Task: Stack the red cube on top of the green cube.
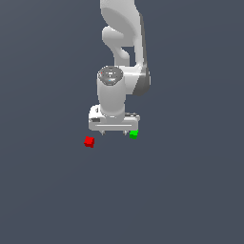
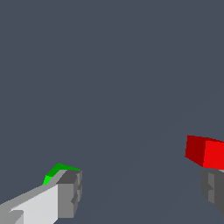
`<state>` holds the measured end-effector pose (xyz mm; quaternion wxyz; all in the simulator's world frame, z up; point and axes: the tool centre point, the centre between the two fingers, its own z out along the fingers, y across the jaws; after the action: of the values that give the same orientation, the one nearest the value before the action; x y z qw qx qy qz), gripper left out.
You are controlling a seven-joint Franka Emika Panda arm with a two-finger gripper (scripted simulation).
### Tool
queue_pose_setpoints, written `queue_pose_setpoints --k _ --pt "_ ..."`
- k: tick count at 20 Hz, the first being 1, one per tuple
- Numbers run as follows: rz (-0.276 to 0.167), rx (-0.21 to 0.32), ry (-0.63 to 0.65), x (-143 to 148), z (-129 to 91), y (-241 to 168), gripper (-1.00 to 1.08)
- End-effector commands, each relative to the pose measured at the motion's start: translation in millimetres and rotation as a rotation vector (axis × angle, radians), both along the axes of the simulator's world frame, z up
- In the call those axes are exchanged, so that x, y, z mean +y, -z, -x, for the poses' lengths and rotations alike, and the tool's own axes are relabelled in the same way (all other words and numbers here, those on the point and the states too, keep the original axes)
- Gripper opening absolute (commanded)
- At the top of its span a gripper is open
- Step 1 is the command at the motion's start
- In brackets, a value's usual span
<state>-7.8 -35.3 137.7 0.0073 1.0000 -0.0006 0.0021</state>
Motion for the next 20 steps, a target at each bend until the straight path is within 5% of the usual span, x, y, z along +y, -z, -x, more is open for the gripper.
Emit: queue_pose_setpoints --k 1,10,20 --pt "-0.002 0.001 0.027 -29.3 3.5 13.6 1.0" --pt "-0.011 0.003 0.11 -122.0 16.5 59.0 1.0" --pt "-0.014 0.004 0.127 -139.4 19.1 68.1 1.0"
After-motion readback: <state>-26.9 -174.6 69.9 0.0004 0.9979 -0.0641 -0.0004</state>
